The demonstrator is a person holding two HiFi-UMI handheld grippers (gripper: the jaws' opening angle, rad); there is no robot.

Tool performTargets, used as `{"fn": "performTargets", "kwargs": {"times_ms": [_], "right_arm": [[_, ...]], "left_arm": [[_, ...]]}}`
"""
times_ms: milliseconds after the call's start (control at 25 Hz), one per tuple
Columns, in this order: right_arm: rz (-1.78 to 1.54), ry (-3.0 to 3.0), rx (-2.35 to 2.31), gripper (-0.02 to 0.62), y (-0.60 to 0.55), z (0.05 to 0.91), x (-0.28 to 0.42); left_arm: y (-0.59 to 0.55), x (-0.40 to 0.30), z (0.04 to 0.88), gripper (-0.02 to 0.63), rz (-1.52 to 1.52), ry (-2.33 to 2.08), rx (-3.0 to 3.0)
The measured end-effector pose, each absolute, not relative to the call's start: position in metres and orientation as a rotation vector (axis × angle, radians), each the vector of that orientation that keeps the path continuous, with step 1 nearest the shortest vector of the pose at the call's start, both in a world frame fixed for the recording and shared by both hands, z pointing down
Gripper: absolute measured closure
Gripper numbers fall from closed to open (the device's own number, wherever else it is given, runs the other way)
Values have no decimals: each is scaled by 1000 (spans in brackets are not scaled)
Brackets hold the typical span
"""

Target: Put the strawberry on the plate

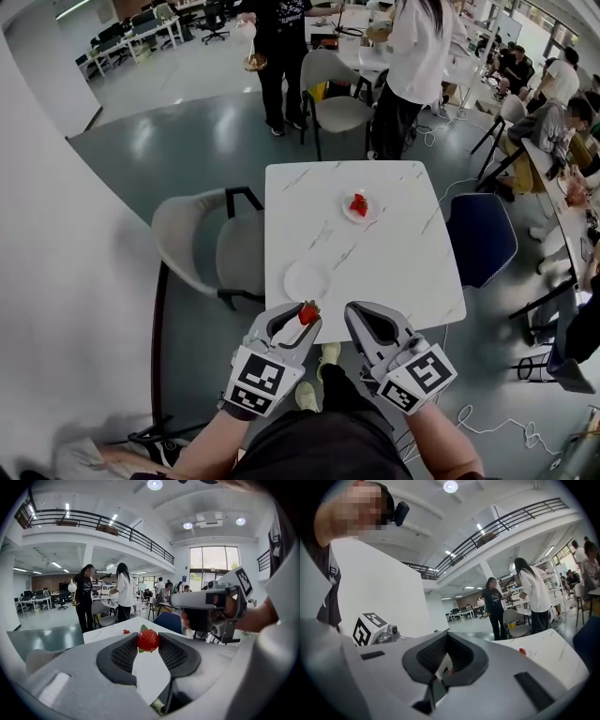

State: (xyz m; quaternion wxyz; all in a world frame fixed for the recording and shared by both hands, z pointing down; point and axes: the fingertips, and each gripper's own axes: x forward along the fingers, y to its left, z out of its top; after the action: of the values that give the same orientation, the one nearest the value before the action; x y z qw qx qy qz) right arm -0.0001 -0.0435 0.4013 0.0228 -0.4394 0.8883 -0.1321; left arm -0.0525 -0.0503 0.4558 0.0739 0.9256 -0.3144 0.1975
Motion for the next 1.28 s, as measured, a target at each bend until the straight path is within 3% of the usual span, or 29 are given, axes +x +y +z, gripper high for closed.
{"fn": "performTargets", "kwargs": {"times_ms": [600,1280], "right_arm": [[-511,2840,-1185,592,-196,451,21],[-756,2810,-1350,592,-212,555,18]], "left_arm": [[-172,-25,551,462,822,-968,2629],[-192,-31,735,462,1194,-670,2521]]}}
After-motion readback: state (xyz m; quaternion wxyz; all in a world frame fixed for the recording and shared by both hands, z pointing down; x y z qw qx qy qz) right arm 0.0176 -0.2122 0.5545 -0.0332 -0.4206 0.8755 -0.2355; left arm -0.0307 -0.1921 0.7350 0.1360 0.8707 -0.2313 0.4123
